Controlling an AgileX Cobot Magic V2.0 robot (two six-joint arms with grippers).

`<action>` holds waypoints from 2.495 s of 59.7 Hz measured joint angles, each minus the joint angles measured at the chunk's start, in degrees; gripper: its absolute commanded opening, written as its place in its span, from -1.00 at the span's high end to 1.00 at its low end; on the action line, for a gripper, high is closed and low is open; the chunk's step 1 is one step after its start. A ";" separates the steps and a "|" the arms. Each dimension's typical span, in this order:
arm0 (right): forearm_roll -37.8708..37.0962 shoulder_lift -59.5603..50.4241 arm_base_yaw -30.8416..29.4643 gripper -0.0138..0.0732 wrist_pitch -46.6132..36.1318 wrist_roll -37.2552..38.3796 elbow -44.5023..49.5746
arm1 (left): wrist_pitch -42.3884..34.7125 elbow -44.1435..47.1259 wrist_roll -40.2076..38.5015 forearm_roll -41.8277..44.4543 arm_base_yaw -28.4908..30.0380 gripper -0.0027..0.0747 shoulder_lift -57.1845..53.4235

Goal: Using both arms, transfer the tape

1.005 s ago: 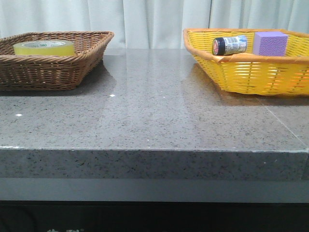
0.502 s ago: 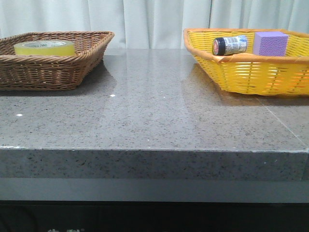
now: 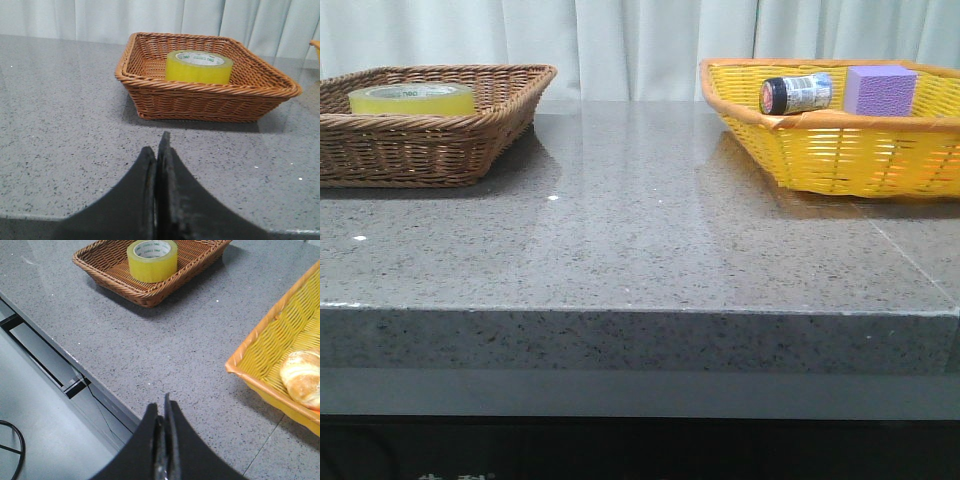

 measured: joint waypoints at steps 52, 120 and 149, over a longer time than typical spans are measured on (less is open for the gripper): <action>0.00 0.00 0.00 0.84 0.00 0.00 0.00 | -11.15 1.07 -0.10 0.02 -2.61 0.98 0.02; 0.00 -12.17 -12.41 0.84 -9.98 0.00 12.42 | -11.24 1.07 -0.10 0.02 -2.61 0.98 0.02; 0.20 -36.52 -27.74 0.84 -28.71 0.00 40.28 | -11.37 1.07 -0.10 0.02 -2.61 0.98 0.02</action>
